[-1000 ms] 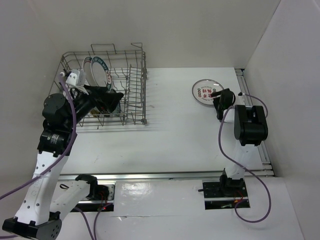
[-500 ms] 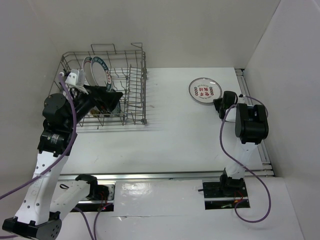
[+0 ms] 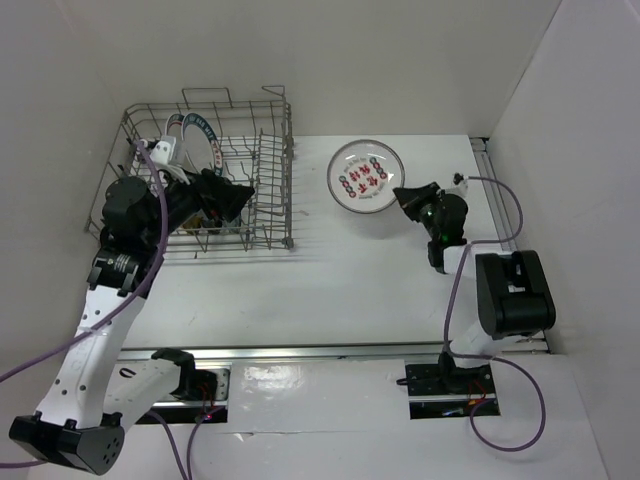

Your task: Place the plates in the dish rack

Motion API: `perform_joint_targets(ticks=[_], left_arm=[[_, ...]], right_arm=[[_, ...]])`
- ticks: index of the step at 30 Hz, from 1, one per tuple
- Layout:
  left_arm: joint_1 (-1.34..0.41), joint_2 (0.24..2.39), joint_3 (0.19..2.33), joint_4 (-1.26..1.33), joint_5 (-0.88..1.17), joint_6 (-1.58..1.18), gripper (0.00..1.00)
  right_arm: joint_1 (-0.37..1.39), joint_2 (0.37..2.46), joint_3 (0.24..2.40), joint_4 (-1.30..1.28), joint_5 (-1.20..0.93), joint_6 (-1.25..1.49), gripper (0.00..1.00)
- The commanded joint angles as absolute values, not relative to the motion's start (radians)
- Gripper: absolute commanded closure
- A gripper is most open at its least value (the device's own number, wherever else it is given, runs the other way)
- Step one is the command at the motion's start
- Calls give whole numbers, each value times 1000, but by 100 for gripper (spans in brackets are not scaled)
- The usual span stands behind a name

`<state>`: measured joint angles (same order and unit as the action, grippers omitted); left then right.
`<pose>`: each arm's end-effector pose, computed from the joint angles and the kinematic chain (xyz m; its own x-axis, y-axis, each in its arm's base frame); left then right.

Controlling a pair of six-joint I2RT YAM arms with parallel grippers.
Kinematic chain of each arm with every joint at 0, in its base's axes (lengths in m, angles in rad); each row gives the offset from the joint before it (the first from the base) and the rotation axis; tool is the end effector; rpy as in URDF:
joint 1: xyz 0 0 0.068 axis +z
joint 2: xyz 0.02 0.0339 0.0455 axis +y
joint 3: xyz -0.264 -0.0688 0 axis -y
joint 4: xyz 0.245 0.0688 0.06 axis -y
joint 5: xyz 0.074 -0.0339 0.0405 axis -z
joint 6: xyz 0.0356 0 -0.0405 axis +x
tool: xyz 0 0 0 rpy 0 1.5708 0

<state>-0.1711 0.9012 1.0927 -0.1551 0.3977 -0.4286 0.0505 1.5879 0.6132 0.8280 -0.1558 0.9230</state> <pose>0.1868 -0.0463 0.4299 -0.1911 -0.3558 -0.9148 0.5046 0.7638 -0.4025 0.3190 0.0217 0.1924 -0.2501 0.7761 -0.5789 -0.0062 0.5966 0.8025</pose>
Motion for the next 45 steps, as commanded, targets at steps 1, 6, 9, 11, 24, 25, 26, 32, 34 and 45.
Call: perform_joint_targets(ticks=[1, 6, 9, 11, 24, 25, 26, 32, 34, 45], left_arm=[[-175, 923, 1097, -94, 436, -448, 0], [-175, 934, 1097, -94, 445, -448, 0], [-175, 934, 1097, -94, 463, -448, 0], [-175, 945, 1097, -83, 509, -457, 0], [-175, 983, 1097, -43, 667, -457, 0], [-175, 992, 1097, -43, 667, -457, 2], [-175, 992, 1097, -43, 667, -457, 6], [-175, 992, 1106, -52, 643, -457, 100], [-175, 992, 1106, -52, 631, -457, 100], [-175, 904, 1288, -175, -8, -531, 100]], right_arm=[[81, 1467, 614, 1230, -377, 859, 100], [155, 1327, 551, 1301, -440, 784, 100], [213, 1279, 560, 1310, -530, 773, 100], [244, 1279, 592, 1310, -624, 782, 100], [393, 1308, 699, 1232, -589, 735, 100], [393, 1308, 712, 1242, -589, 750, 100], [393, 1318, 712, 1255, -589, 762, 100], [411, 1318, 733, 1220, -569, 744, 95], [420, 1318, 733, 1220, -560, 744, 68], [430, 1140, 661, 919, -405, 612, 0]])
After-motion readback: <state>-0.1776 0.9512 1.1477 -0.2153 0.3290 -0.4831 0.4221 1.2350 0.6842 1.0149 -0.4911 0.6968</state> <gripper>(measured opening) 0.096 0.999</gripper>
